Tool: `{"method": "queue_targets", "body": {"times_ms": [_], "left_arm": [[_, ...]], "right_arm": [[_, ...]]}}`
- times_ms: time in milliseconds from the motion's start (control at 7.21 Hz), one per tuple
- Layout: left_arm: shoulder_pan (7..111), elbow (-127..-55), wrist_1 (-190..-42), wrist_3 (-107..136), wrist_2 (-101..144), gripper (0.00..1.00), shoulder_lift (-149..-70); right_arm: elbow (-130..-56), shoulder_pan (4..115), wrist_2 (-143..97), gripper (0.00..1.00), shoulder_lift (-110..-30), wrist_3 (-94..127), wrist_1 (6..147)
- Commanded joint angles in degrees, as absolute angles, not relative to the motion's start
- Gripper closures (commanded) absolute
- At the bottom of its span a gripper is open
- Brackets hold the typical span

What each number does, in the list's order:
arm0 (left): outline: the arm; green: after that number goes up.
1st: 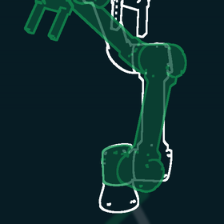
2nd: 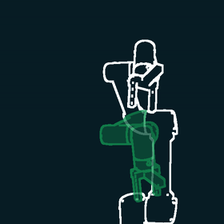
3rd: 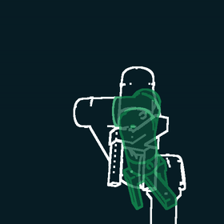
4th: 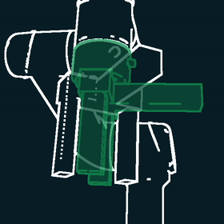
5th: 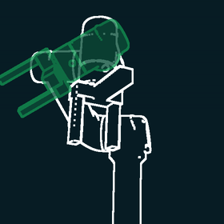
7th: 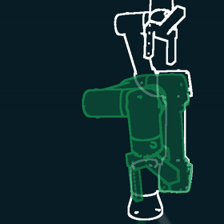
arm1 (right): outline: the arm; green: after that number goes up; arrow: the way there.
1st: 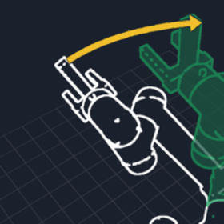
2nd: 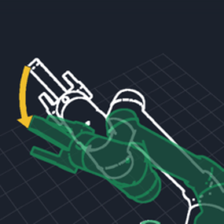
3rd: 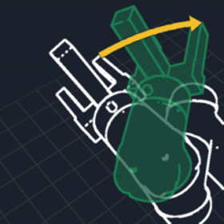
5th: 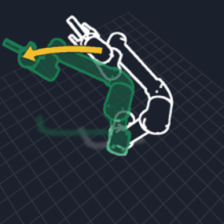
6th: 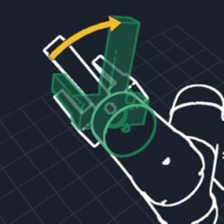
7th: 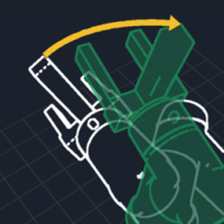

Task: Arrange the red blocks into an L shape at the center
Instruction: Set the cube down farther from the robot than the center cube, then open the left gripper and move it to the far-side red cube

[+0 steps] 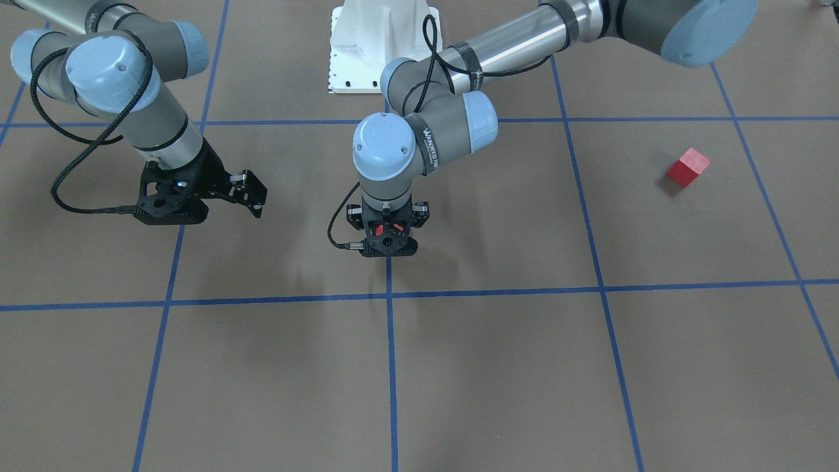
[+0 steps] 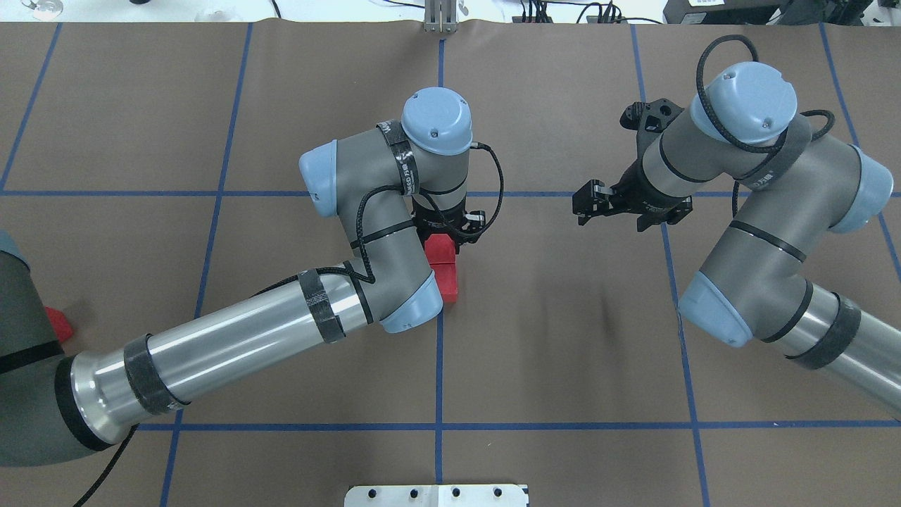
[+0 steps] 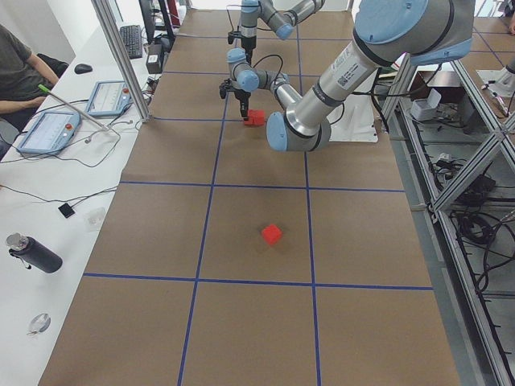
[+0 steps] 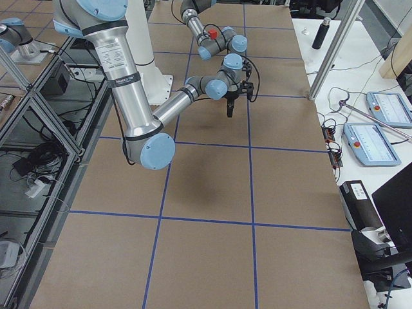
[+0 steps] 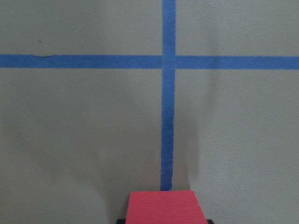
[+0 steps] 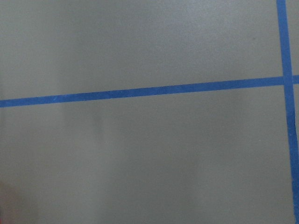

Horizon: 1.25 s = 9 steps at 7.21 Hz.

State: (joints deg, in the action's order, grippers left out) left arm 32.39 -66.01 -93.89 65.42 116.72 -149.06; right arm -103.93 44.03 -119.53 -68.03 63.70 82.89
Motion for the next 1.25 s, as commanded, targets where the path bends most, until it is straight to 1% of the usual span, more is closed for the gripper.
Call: {"method": "queue_targets", "body": {"times_ms": [0,278,416,555,694,833,1110], "left_arm": [[32.3,-66.0,-94.0,65.5,116.7,0.01,-149.1],[32.4,-66.6,-93.8,65.6,116.7,0.01,-149.1],[33.5,-68.6,-93.3,65.7,116.7,0.01,-149.0],[35.1,-73.3,-92.6,65.5,117.2,0.01,-147.1],[35.7,-80.0,-91.3,65.0,117.2,0.01,-142.0],[37.0,-87.8,-91.4,64.8,117.3,0.01,-134.5],[40.6,-107.2,-92.2,52.3,117.4,0.01,-112.8]], "right_arm": [[-104.0,44.0,-119.5,0.0,-68.0,63.7,82.9],[-104.1,44.0,-119.5,0.0,-68.0,63.7,82.9],[-104.1,44.0,-119.5,0.0,-68.0,63.6,82.9],[-104.1,44.1,-119.5,0.0,-68.0,63.6,82.9],[-104.1,44.1,-119.5,0.0,-68.0,63.6,83.0],[-104.1,44.2,-119.5,0.0,-68.0,63.6,82.9],[-104.0,44.2,-119.5,0.0,-68.1,63.6,83.0]]}}
